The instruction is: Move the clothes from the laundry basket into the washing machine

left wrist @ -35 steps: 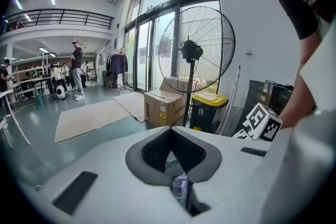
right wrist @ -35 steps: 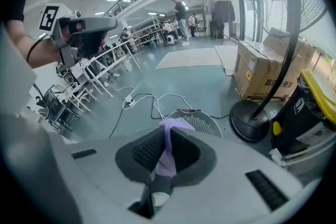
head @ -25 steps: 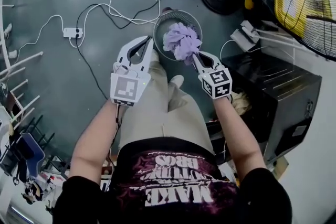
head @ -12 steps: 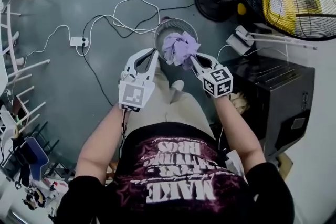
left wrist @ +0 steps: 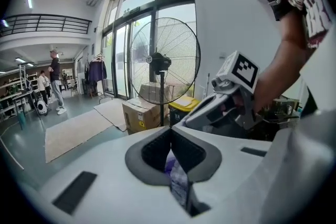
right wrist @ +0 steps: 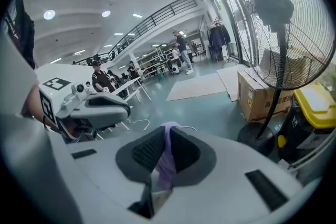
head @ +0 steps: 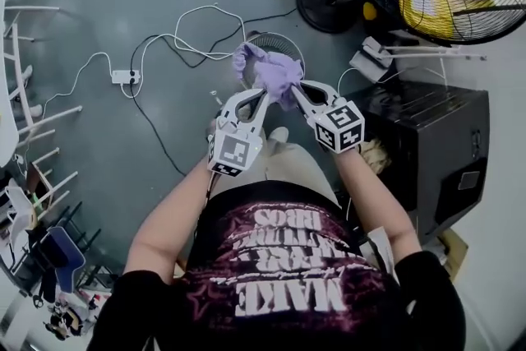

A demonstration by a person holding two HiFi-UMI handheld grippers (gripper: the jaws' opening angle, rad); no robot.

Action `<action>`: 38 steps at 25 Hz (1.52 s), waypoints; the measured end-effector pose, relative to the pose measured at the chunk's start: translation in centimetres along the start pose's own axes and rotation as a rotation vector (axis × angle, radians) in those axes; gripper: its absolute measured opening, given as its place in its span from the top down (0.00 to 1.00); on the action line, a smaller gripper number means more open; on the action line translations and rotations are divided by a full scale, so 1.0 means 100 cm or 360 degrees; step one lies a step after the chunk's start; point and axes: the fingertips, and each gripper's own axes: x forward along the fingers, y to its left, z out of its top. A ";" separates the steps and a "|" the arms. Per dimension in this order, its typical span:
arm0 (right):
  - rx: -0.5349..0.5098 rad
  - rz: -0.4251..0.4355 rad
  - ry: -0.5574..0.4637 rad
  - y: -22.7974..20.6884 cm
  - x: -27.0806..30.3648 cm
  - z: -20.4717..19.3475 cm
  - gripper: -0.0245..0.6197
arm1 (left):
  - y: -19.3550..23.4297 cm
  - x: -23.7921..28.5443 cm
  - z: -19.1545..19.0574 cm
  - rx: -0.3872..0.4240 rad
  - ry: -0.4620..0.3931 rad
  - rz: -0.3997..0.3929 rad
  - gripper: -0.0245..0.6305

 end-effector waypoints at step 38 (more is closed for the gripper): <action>0.0032 -0.0013 -0.0063 0.001 -0.012 0.042 0.91 | 0.030 0.054 0.021 -0.0130 0.0044 -0.0192 0.95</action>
